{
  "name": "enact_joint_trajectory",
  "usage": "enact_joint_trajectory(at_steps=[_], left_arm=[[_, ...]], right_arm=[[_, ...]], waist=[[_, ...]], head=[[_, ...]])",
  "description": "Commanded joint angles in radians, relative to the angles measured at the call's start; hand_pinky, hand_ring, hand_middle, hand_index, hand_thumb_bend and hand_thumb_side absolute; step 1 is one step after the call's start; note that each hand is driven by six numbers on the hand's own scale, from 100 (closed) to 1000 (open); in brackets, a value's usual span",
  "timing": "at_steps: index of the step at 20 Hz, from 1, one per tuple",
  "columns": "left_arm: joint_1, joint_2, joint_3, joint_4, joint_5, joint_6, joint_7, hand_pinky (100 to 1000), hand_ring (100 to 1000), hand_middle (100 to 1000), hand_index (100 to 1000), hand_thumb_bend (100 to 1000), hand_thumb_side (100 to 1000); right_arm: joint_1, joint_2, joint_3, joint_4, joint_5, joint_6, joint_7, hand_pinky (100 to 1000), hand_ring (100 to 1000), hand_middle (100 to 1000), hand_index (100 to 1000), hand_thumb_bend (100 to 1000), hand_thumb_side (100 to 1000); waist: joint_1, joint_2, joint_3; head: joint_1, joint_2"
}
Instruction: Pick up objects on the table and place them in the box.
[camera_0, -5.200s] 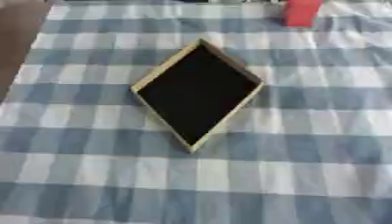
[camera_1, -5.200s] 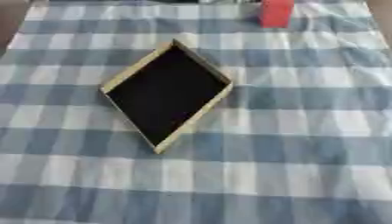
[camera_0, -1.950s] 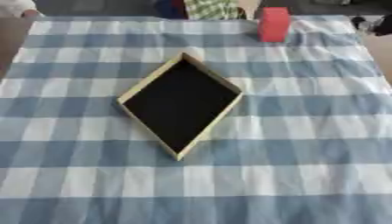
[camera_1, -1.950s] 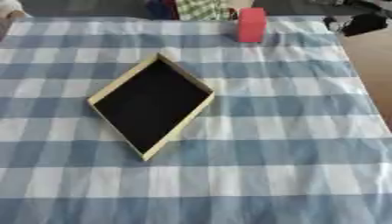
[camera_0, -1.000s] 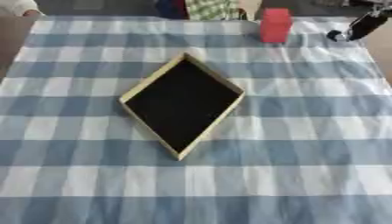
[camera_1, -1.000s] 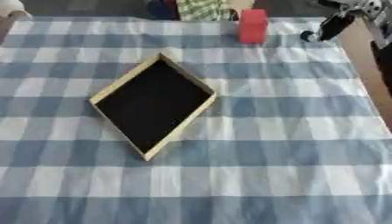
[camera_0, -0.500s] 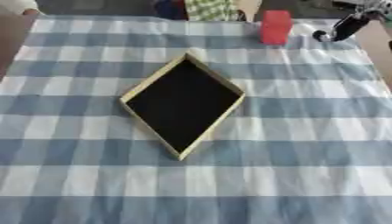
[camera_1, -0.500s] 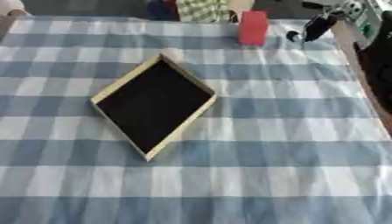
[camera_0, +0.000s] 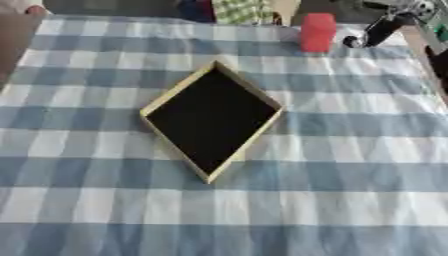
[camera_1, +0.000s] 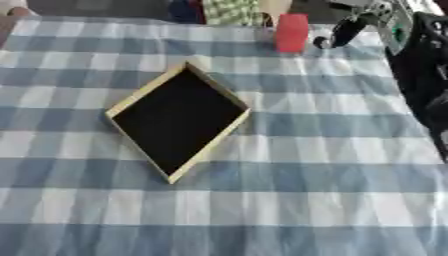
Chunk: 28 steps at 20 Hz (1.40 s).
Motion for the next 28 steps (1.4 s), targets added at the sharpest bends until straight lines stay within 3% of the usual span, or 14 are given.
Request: enact_joint_trajectory(at_steps=[1, 15, 20, 28], left_arm=[[-0.008, 0.026, 0.000, -0.014, 0.003, 0.000, -0.002, 675, 665, 589, 627, 100, 738], [-0.010, 0.020, -0.005, -0.014, 0.000, 0.002, -0.008, 676, 666, 589, 625, 100, 738], [-0.012, 0.021, -0.006, -0.014, -0.001, 0.002, -0.011, 676, 665, 588, 624, 100, 738], [-0.019, 0.019, -0.007, -0.014, -0.005, 0.003, -0.015, 676, 665, 588, 623, 100, 740]], right_arm=[[-0.032, -0.014, -0.017, 0.004, 0.025, 0.007, -0.018, 997, 990, 974, 1000, 293, 100], [-0.063, 0.027, -0.045, 0.028, 0.046, 0.136, -0.118, 958, 952, 954, 1000, 322, 100], [-0.073, 0.039, -0.055, 0.043, 0.031, 0.183, -0.105, 958, 955, 961, 1000, 327, 100], [-0.078, 0.047, -0.062, 0.059, 0.021, 0.210, -0.069, 961, 961, 965, 1000, 332, 100]], waist=[[0.001, -0.013, 0.002], [0.004, 0.006, 0.008], [0.002, 0.009, 0.013], [-0.008, 0.021, 0.018]], head=[[-0.009, -0.019], [-0.026, -0.021], [-0.031, -0.024], [-0.033, -0.041]])
